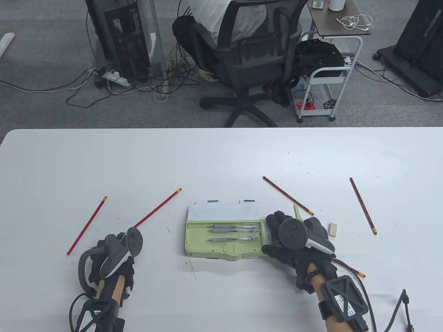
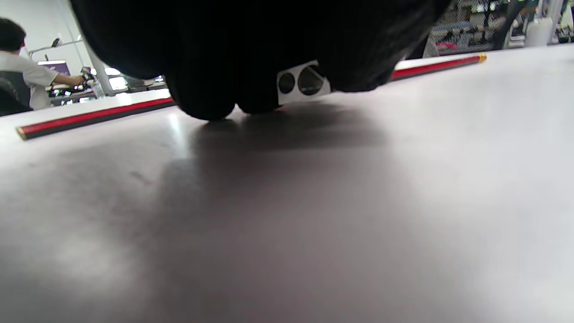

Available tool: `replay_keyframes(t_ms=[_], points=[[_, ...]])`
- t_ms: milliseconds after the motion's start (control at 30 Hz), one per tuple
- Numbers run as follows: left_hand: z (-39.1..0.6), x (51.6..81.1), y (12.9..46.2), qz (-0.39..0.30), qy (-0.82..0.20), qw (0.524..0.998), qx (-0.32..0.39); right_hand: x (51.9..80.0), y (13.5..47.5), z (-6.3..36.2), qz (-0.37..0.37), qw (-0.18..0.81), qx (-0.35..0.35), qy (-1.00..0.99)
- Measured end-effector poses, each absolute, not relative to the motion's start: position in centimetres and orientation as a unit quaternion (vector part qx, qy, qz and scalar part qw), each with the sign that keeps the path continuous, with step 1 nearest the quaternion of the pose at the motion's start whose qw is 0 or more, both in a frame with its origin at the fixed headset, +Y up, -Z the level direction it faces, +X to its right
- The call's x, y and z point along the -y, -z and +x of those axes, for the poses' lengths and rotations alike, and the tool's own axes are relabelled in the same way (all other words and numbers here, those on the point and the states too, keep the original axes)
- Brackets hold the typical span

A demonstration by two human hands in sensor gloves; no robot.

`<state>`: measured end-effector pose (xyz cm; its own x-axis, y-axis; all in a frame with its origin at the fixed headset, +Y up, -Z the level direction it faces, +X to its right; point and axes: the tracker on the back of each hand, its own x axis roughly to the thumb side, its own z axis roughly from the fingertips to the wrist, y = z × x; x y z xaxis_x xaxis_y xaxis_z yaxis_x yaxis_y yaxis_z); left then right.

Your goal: Organize multifunction pencil case

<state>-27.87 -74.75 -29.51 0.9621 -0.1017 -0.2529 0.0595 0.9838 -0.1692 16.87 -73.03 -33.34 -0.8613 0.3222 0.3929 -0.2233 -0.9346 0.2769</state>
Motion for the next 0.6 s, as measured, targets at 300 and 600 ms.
replay_keyframes(t_ms=[300,600], points=[[-27.1,72.6,29.2,-0.01,-0.039,0.994,-0.106,73.0,33.3,16.8,0.221,0.138,-0.111,-0.959],[-22.9,70.2,29.4,0.02,-0.105,0.994,-0.033,73.0,33.3,16.8,0.221,0.136,-0.112,-0.959]])
